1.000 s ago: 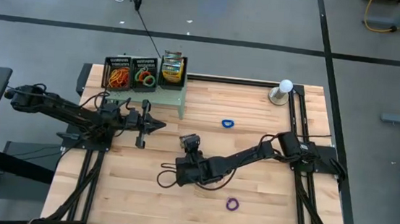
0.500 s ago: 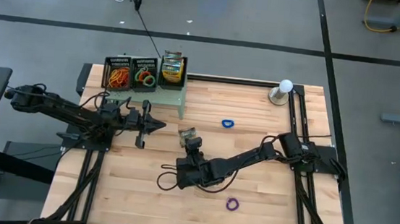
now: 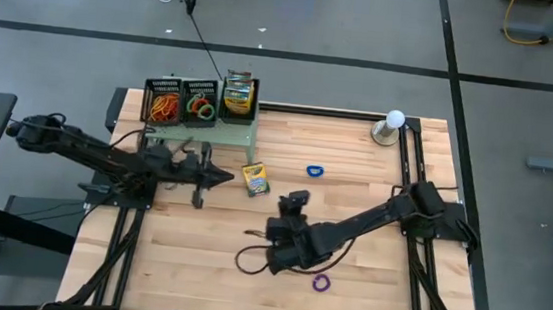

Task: Pick & Place Office Desk Supplies
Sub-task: Put the crayon box into the right black bin on the shelf

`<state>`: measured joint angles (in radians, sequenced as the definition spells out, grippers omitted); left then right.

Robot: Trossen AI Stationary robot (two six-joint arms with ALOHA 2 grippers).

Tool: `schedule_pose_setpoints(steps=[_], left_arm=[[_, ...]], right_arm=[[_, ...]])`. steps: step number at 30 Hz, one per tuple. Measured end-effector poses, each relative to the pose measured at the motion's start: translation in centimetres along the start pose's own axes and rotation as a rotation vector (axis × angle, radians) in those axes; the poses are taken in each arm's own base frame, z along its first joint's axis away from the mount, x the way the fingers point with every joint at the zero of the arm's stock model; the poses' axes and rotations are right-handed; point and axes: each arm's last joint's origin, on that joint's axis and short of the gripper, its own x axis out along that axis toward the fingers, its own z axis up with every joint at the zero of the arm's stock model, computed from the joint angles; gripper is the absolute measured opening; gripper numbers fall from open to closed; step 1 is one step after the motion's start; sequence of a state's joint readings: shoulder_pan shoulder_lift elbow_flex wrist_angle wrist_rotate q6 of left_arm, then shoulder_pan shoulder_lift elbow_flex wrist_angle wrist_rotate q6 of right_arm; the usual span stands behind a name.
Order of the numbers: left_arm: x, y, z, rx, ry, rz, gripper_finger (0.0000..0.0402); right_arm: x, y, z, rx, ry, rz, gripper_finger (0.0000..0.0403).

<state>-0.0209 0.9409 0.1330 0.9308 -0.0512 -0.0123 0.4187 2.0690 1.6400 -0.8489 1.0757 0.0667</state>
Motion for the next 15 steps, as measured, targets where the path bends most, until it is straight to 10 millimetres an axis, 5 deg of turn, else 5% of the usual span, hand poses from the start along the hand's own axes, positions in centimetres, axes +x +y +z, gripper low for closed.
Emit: schedule_pose_setpoints(steps=[8,15], left_arm=[[1.4,-1.1,-2.7,0.052,0.506,0.373,0.0014],[2.4,0.1,-6.4,-0.022,0.631,0.516,0.0080]], right_arm=[[-2.3,1.5,-3.3,0.099,0.097,0.038,0.0013],[-1.9,4.1,-6.7,0.211,0.066,0.136,0.0014]])
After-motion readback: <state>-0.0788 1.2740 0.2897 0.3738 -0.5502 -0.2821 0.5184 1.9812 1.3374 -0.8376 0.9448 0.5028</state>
